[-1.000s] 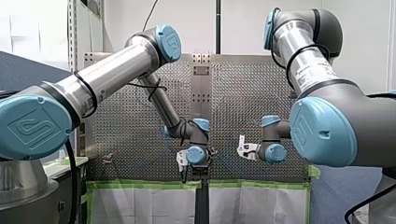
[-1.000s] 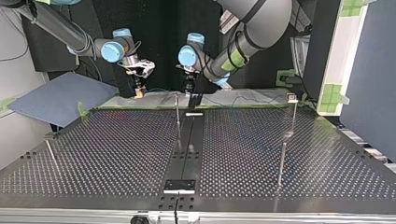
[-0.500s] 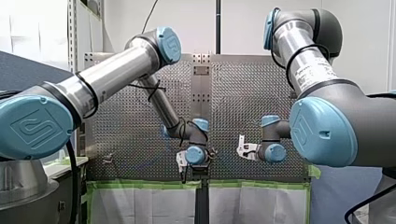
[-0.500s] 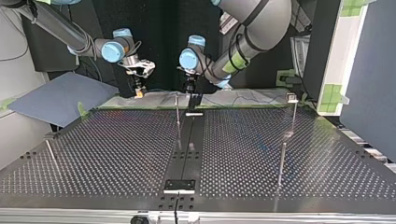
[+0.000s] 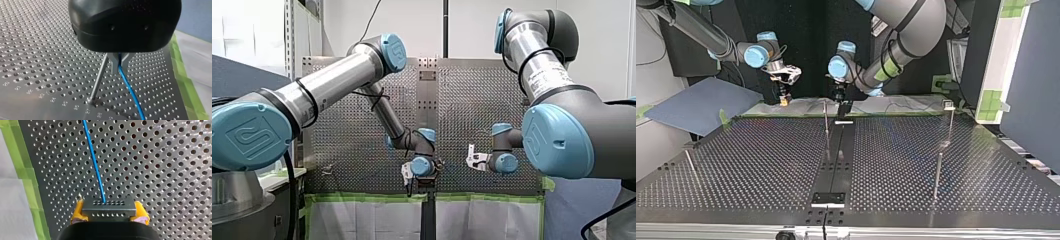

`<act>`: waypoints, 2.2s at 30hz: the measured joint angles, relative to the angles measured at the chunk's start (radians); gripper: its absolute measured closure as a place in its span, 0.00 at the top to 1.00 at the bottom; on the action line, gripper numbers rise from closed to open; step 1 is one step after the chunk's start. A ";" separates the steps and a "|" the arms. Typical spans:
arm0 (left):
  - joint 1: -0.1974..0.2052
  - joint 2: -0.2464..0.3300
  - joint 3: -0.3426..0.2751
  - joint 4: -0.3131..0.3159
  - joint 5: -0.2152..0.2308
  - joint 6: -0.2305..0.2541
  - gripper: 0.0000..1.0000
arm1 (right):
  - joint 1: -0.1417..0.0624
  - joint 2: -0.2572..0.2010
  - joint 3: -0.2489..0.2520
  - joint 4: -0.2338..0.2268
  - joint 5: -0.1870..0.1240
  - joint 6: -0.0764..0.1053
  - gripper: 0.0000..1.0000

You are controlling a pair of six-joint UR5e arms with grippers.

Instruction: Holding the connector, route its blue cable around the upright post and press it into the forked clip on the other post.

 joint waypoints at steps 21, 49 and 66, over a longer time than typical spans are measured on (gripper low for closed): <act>0.019 0.000 0.029 -0.034 0.021 0.003 0.00 | -0.003 0.000 -0.025 0.020 0.005 0.000 0.00; 0.012 0.005 0.031 -0.165 0.033 0.082 1.00 | 0.003 0.000 -0.025 0.028 0.004 -0.001 0.00; -0.015 0.058 -0.029 -0.165 0.005 0.100 1.00 | 0.002 0.000 -0.025 0.026 0.004 0.000 0.00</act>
